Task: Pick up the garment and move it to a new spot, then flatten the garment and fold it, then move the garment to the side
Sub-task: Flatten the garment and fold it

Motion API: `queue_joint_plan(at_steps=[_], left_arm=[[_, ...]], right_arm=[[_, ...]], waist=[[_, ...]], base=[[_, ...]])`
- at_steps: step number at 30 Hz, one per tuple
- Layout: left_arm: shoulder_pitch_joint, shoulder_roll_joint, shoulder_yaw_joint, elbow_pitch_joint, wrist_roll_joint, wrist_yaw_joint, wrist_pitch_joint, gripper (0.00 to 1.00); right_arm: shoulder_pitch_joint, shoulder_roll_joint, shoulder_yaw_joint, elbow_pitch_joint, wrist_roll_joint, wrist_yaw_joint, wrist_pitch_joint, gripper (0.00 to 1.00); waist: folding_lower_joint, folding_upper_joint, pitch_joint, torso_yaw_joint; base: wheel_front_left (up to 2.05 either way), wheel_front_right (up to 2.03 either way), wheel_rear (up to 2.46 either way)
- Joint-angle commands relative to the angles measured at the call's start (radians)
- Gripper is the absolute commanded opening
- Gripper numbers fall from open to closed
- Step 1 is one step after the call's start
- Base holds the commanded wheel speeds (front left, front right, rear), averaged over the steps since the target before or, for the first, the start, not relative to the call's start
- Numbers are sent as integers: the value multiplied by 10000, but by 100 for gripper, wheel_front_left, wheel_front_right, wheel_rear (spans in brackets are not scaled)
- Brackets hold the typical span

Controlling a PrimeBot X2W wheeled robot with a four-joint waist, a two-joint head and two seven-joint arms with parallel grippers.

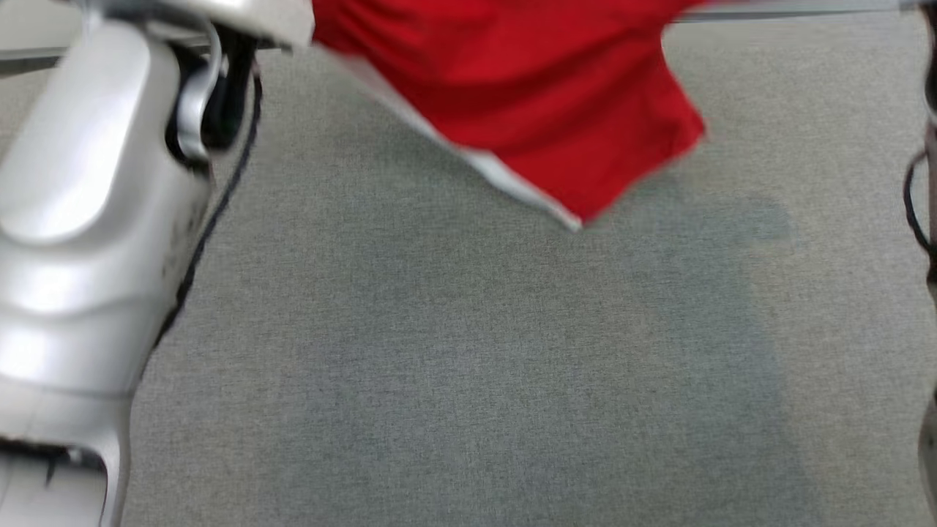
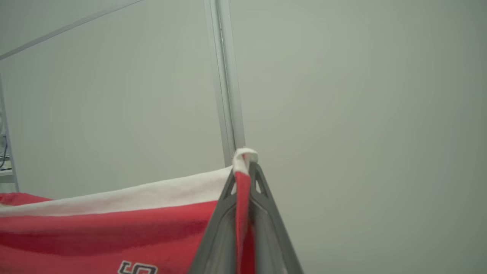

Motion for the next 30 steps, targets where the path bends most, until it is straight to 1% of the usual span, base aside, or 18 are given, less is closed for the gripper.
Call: queue_joint_plan(at_steps=[1, 5, 9, 14, 16, 18, 21, 23, 26, 30], left_arm=[[-441, -68, 71, 507, 80, -98, -155, 0], [-1410, -599, 323, 2533, -144, -443, -513, 0], [-1713, -935, 468, 4445, -239, -775, -649, 0], [-1172, -1370, 653, 6418, -589, -1124, -705, 0], [-872, -1535, 702, 7047, -762, -1260, -712, 0], [-566, -1684, 689, 7513, -953, -1427, -718, 0], [139, -1833, 803, 7933, -1314, -1603, -725, 0], [522, -1851, 878, 7898, -1479, -1692, -723, 0], [1446, -1908, 949, 7498, -1526, -1779, -725, 0], [2751, -1896, 899, 6489, -901, -1798, -726, 0]], right_arm=[[-513, 109, 184, 448, 64, -8, -182, 0], [-1897, 475, 995, 2297, 237, -7, -853, 0], [-2479, 997, 2038, 4118, 517, -5, -1183, 0], [-2104, 1444, 3047, 5986, 1101, -5, -1414, 0], [-1778, 1530, 3435, 6464, 1351, -5, -1541, 0], [-1305, 1596, 3672, 6795, 1841, -5, -1733, 0], [-383, 1677, 4022, 7145, 2452, -5, -2020, 0], [160, 1682, 4210, 7176, 2815, -5, -2223, 0], [1146, 1518, 4558, 6945, 3223, -5, -2478, 0], [2348, 1175, 5023, 6203, 3547, -5, -2649, 0]], waist=[[0, 0, 98, 3], [0, 0, 152, -86], [0, 0, 194, -207], [0, 0, 350, -272], [0, 0, 454, -256], [0, 0, 559, -246], [0, 0, 651, -223], [0, 0, 693, -187], [0, 0, 638, -191], [0, 0, 443, -229]], base=[[0, 0, 0], [0, 0, 0], [0, 0, 0], [0, 0, 0], [0, 0, 0], [0, 0, 0], [0, 0, 0], [0, 0, 0], [0, 0, 0], [0, 0, 0]])
